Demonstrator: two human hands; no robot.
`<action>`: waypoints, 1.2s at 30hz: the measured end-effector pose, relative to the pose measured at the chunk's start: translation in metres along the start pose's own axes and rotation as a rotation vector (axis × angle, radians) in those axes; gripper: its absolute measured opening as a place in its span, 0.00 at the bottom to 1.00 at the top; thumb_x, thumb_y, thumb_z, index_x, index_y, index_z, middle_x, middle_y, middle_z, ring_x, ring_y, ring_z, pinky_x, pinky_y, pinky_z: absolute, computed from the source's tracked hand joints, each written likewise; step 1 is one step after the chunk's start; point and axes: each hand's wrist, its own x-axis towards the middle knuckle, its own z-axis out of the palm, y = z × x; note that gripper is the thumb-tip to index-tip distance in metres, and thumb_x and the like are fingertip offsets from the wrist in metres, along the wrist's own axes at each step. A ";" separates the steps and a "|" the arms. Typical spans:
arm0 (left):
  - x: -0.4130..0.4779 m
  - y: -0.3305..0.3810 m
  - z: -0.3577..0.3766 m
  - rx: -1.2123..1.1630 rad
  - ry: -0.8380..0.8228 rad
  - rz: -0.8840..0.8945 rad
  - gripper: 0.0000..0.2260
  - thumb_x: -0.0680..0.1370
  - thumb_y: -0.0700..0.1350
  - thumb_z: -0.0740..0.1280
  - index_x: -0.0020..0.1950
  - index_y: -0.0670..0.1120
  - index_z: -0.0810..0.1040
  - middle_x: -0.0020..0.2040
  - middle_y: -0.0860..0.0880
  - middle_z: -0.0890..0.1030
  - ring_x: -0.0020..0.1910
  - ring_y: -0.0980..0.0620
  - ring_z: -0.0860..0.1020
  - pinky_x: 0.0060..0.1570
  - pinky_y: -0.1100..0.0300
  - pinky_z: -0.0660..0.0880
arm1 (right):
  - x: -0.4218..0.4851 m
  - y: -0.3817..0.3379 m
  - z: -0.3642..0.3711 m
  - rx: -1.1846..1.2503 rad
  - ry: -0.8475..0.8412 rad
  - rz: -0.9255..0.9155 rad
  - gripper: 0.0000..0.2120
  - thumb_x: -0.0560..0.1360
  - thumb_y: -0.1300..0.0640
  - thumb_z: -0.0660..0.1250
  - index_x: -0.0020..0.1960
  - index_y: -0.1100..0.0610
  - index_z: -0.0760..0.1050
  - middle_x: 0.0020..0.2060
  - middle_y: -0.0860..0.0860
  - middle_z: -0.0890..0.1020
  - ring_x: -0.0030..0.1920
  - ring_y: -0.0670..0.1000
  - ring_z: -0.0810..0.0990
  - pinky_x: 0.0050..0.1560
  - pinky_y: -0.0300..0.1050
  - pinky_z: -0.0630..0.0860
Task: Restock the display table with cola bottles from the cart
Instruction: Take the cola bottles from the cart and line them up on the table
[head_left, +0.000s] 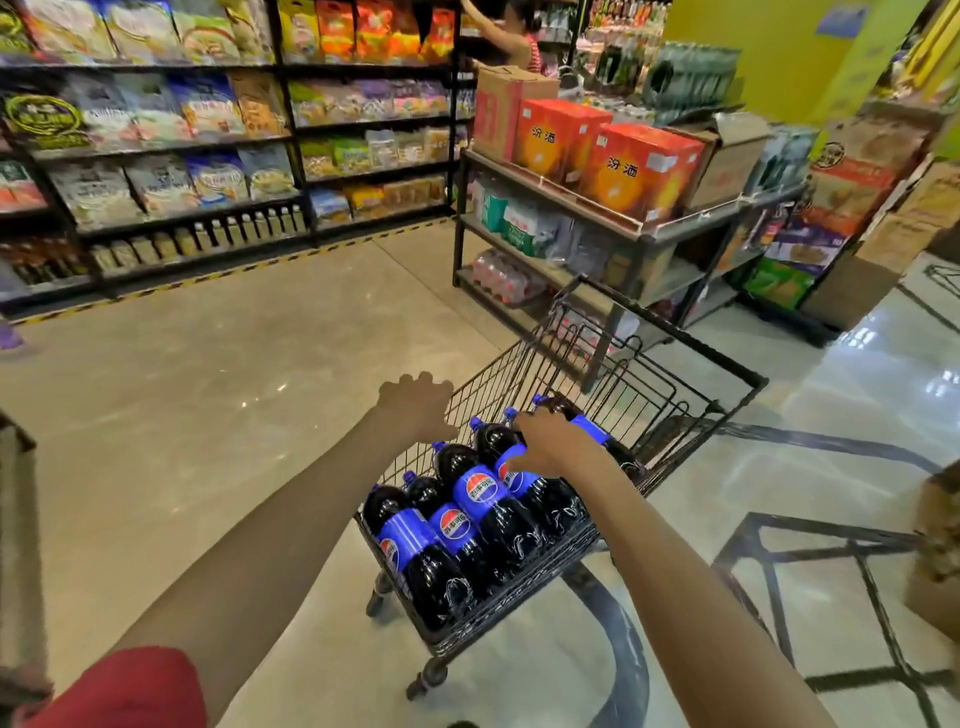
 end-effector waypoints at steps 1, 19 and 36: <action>0.007 -0.001 0.008 -0.004 -0.024 -0.010 0.28 0.79 0.60 0.66 0.74 0.48 0.66 0.69 0.44 0.70 0.67 0.41 0.70 0.62 0.47 0.72 | 0.007 0.002 0.005 0.001 -0.020 -0.006 0.33 0.79 0.47 0.68 0.78 0.58 0.61 0.75 0.61 0.64 0.74 0.63 0.65 0.67 0.58 0.72; 0.132 0.003 0.133 -0.389 -0.245 -0.216 0.36 0.78 0.59 0.68 0.80 0.47 0.57 0.73 0.40 0.70 0.70 0.38 0.72 0.64 0.46 0.73 | 0.141 0.059 0.106 0.067 -0.343 -0.049 0.31 0.78 0.45 0.70 0.74 0.60 0.64 0.70 0.61 0.70 0.67 0.64 0.73 0.61 0.57 0.74; 0.199 0.046 0.220 -1.135 -0.184 -0.710 0.33 0.79 0.52 0.71 0.78 0.43 0.60 0.71 0.39 0.73 0.68 0.40 0.75 0.61 0.54 0.72 | 0.194 0.087 0.181 0.190 -0.526 -0.130 0.33 0.78 0.46 0.69 0.74 0.62 0.61 0.71 0.62 0.69 0.69 0.64 0.72 0.63 0.56 0.73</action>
